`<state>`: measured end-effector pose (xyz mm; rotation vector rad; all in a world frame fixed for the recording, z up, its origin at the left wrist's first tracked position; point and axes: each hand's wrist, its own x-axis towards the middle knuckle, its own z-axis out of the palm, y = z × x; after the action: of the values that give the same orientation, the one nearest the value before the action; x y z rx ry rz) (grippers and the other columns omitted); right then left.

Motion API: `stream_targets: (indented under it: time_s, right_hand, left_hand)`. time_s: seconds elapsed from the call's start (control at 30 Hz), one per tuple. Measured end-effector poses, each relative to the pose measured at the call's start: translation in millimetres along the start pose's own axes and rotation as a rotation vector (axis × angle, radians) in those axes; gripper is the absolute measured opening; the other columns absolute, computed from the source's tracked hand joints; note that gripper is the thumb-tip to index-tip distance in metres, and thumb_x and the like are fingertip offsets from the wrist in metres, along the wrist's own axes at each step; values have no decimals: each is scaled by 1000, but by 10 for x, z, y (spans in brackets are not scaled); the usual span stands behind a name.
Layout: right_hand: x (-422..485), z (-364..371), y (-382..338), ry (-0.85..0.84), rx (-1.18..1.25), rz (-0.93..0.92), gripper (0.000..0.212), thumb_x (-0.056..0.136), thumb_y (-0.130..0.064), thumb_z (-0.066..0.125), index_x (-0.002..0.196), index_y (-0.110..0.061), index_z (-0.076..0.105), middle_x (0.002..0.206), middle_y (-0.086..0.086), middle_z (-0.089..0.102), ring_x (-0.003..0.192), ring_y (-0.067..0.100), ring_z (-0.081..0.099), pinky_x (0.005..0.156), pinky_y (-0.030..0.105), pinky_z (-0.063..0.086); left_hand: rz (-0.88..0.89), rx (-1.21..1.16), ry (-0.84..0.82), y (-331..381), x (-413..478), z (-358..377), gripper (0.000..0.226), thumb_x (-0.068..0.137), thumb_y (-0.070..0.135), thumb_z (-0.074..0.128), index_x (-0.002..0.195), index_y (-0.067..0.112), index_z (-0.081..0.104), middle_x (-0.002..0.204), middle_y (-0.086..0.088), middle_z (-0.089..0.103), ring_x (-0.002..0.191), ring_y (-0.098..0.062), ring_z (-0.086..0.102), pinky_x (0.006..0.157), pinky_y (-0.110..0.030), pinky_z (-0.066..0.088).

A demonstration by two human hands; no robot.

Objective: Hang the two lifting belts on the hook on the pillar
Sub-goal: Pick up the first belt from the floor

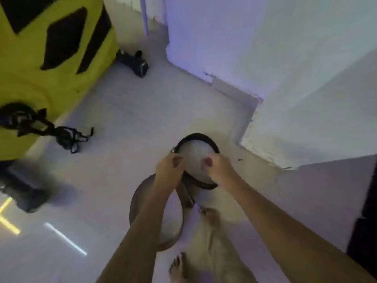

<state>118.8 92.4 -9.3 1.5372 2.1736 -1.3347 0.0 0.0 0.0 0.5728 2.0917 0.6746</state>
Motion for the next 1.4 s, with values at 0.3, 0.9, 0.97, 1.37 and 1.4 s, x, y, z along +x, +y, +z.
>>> stream_targets:
  time_s: [0.3,0.9,0.97,1.37,1.4]
  right_hand:
    - [1842,2140,1066,-205,-47,28,34,90,-27,60,112,-2,59,102,13,65,102,30,59,76,29,43]
    - [1590,1462,1064,176,42,41,21,83,-19,65,92,-1,62,86,18,69,76,30,63,70,29,50]
    - [1317,1072,909,209,155,40,18,83,-12,64,96,1,62,85,12,65,77,23,59,66,17,45]
    - [-1173,-1605,-615,515,799,-131,20,92,-3,53,107,-13,62,98,7,66,91,24,65,82,38,56]
    - [-1413,-1797,-728,554,825,-152,20,92,-4,53,106,-15,62,101,8,67,93,24,65,83,37,56]
  left_hand:
    - [-288,-155,-46,-2059,1719,1103,32,91,13,44,116,2,60,114,-25,63,107,-40,59,90,-44,49]
    - [-353,-584,8,-1604,1764,1151,14,93,17,48,99,11,59,76,-1,53,68,-12,49,64,-25,39]
    - [-376,-674,-40,-1223,1539,1045,43,88,28,58,122,4,49,101,-7,60,85,-18,59,80,-28,48]
    - [320,-776,-313,1735,-544,-325,11,88,3,56,87,13,58,80,2,68,68,-6,67,61,-19,54]
    - [379,-760,-329,1991,-757,-424,12,88,2,57,87,14,59,79,3,68,67,-5,67,60,-18,53]
